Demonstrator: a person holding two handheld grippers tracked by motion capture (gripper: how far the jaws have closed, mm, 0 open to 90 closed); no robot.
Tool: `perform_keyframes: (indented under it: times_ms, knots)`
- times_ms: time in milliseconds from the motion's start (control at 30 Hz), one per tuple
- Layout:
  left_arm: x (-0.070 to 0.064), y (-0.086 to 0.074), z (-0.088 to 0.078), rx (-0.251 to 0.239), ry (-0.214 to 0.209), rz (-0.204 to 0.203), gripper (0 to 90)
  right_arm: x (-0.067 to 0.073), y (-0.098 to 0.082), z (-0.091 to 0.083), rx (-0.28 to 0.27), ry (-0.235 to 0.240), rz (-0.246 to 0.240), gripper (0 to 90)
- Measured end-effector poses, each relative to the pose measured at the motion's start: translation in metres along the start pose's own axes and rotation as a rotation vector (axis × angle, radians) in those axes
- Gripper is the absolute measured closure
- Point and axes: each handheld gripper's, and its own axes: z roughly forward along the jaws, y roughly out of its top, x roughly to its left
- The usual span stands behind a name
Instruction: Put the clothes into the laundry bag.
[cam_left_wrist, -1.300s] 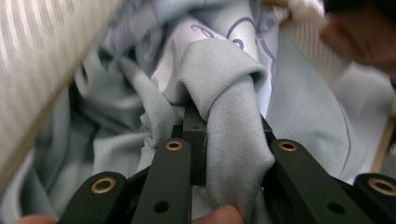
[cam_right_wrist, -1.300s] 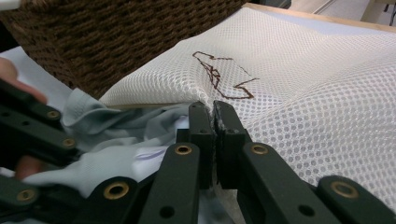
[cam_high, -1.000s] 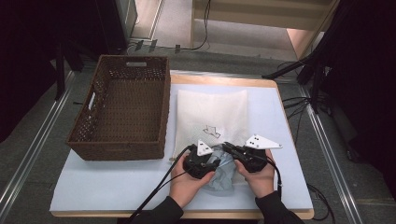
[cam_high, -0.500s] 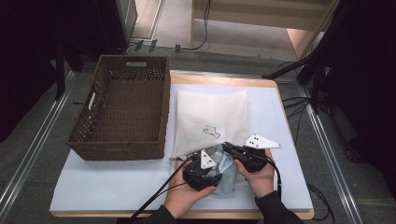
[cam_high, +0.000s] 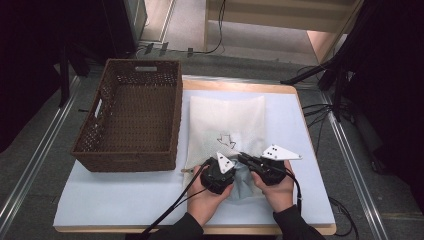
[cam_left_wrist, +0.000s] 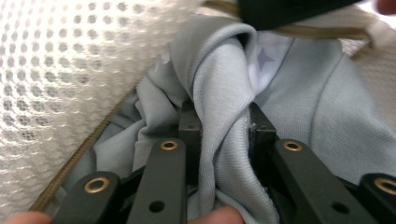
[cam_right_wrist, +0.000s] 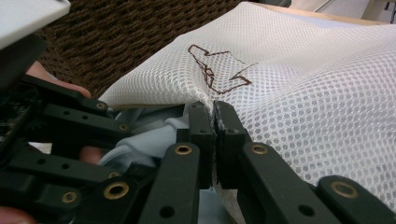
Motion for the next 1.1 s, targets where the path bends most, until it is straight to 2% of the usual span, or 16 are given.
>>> perform_keyframes:
  times_ms: [33,100,167,267,400,533,600,633,733,767,833,933,1000,1067,1100]
  knots:
    - [0.002,0.000,0.001,0.003,-0.023,0.000,69.1,0.000,0.000,0.000,0.000,-0.001,-0.001,88.1]
    - [0.003,-0.001,-0.004,0.001,-0.064,0.012,58.0,-0.001,0.000,-0.001,-0.002,-0.003,0.002,88.0]
    - [0.004,-0.003,-0.015,-0.009,-0.108,0.027,45.5,-0.002,0.000,-0.001,-0.002,-0.003,0.002,88.0]
    - [0.008,-0.008,-0.033,-0.016,-0.146,0.043,35.3,-0.003,0.000,-0.002,-0.003,-0.006,0.006,88.0]
    - [0.015,-0.020,-0.048,-0.002,-0.183,0.033,31.0,-0.004,0.000,-0.003,-0.005,-0.010,0.006,88.0]
    - [0.007,-0.028,-0.039,0.067,-0.203,0.057,30.7,-0.005,0.001,-0.002,-0.003,-0.011,0.007,88.0]
    - [0.002,-0.028,-0.029,0.115,-0.181,0.078,36.6,-0.004,0.001,-0.001,-0.001,-0.012,0.006,88.0]
    - [-0.001,-0.028,-0.025,0.130,-0.153,0.084,42.1,-0.004,0.001,-0.001,-0.001,-0.012,0.005,88.0]
    - [-0.001,-0.022,-0.019,0.132,-0.111,0.076,70.8,-0.002,0.001,-0.001,0.000,-0.008,0.004,88.0]
    - [0.000,-0.019,-0.017,0.128,-0.125,0.061,76.0,-0.002,0.001,-0.001,-0.001,-0.007,0.003,88.0]
    - [0.001,-0.013,-0.011,0.125,-0.115,0.045,78.8,-0.002,0.001,-0.002,-0.004,-0.005,-0.001,88.0]
    - [0.003,-0.004,-0.003,0.088,-0.082,0.002,79.7,-0.002,0.002,-0.003,-0.011,-0.007,-0.003,88.1]
    - [0.004,0.001,0.001,0.054,-0.046,-0.024,79.9,-0.002,0.002,-0.004,-0.011,-0.004,0.002,88.0]
    - [0.009,0.004,0.008,0.036,0.011,-0.042,79.9,-0.002,0.003,-0.005,-0.013,-0.002,-0.002,88.0]
    - [0.012,0.004,0.011,0.028,0.021,-0.066,79.7,-0.002,0.003,-0.004,-0.013,-0.001,-0.002,88.1]
